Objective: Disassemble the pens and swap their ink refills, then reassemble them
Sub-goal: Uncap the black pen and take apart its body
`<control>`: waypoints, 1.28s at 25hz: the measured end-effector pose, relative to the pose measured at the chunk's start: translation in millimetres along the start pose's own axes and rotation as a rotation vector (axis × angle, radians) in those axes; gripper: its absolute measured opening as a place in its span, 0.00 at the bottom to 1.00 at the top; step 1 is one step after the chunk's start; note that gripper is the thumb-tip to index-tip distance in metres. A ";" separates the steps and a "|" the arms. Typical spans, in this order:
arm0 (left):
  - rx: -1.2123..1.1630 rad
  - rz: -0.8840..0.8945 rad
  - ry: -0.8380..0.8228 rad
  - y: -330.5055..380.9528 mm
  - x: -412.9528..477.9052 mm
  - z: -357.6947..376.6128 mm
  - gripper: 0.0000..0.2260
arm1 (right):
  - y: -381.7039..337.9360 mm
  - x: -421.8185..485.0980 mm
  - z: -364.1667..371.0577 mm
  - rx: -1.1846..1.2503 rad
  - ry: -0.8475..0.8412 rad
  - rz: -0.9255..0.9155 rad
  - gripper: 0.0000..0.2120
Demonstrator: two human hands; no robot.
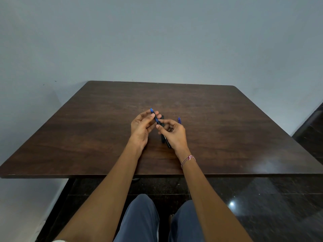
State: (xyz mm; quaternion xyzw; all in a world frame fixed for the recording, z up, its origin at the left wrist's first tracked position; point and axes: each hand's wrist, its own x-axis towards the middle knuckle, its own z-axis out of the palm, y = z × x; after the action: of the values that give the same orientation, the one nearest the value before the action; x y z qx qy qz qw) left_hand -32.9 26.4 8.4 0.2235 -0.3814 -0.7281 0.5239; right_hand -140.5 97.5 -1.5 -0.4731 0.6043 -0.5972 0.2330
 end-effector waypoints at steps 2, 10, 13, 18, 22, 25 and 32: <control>-0.012 0.003 0.037 0.2 0.1 0.9 0.09 | 1.0 0.4 0.0 -0.007 -0.003 0.002 0.12; 0.041 0.075 0.121 0.1 -3.2 5.5 0.10 | 2.1 -0.8 0.0 0.004 -0.047 0.005 0.10; 0.115 0.079 0.147 -2.0 -3.6 8.5 0.10 | 0.6 -0.9 -0.6 0.010 -0.031 0.005 0.10; 0.131 0.094 0.199 2.1 -0.8 16.8 0.12 | -1.9 -2.3 -0.4 0.017 -0.012 -0.006 0.09; 0.130 0.121 0.215 16.6 3.7 21.2 0.12 | -0.4 -1.9 1.2 0.030 -0.016 -0.025 0.09; 0.057 0.140 0.240 30.6 9.6 22.8 0.11 | -0.4 -2.1 0.7 0.037 -0.049 -0.052 0.09; 0.596 0.060 0.572 42.4 32.2 -4.0 0.11 | 0.8 -0.7 1.4 0.044 -0.002 -0.055 0.10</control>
State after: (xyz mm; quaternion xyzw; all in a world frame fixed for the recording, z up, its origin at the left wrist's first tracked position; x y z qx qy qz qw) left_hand -16.2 -11.7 41.8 0.5476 -0.4210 -0.4788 0.5418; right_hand -139.3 97.2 -2.7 -0.4850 0.5774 -0.6161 0.2275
